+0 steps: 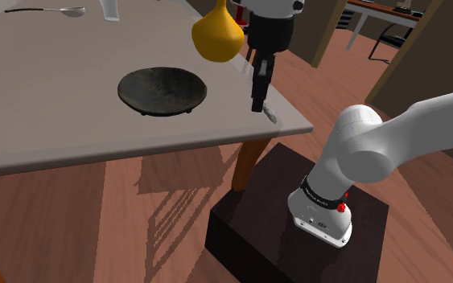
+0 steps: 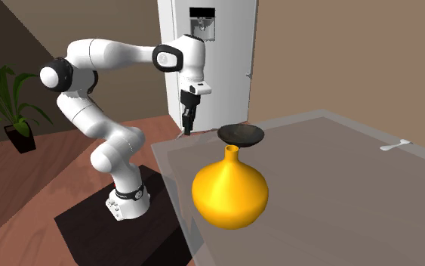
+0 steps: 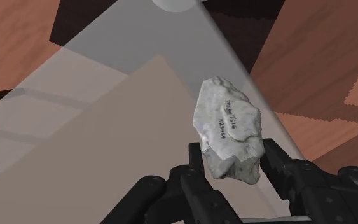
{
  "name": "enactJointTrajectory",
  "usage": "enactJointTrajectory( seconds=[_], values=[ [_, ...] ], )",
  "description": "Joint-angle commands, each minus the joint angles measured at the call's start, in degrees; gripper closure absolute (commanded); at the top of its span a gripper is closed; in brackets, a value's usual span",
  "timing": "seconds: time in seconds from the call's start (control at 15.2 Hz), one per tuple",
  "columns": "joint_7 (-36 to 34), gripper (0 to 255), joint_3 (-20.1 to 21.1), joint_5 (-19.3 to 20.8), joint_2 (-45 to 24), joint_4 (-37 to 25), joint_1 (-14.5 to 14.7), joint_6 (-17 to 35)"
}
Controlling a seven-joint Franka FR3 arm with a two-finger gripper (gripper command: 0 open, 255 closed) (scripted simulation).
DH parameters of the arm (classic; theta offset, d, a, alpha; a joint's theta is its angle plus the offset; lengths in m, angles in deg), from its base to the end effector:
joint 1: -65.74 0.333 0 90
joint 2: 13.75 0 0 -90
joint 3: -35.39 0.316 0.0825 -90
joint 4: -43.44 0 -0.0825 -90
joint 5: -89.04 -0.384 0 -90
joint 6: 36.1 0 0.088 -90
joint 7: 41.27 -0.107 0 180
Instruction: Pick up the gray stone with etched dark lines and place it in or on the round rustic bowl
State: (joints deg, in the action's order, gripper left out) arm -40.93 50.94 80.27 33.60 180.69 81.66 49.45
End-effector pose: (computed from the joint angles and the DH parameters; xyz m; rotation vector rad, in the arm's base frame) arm 0.2318 0.1881 0.5654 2.9907 0.7088 -0.1254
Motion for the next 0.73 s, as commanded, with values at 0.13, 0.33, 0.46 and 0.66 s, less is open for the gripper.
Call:
enactJointTrajectory(
  seconds=[0.13,0.33,0.46,0.66],
  values=[
    [-0.14,255,-0.32,0.39,-0.92,-3.73,-0.24,-2.84],
    [-0.18,255,-0.59,0.70,-1.65,-6.49,-0.43,-4.88],
    [-0.21,255,-0.75,0.89,-2.18,-8.38,-0.55,-6.23],
    [-0.27,255,-0.97,1.17,-3.06,-11.28,-0.73,-8.26]
  ],
)
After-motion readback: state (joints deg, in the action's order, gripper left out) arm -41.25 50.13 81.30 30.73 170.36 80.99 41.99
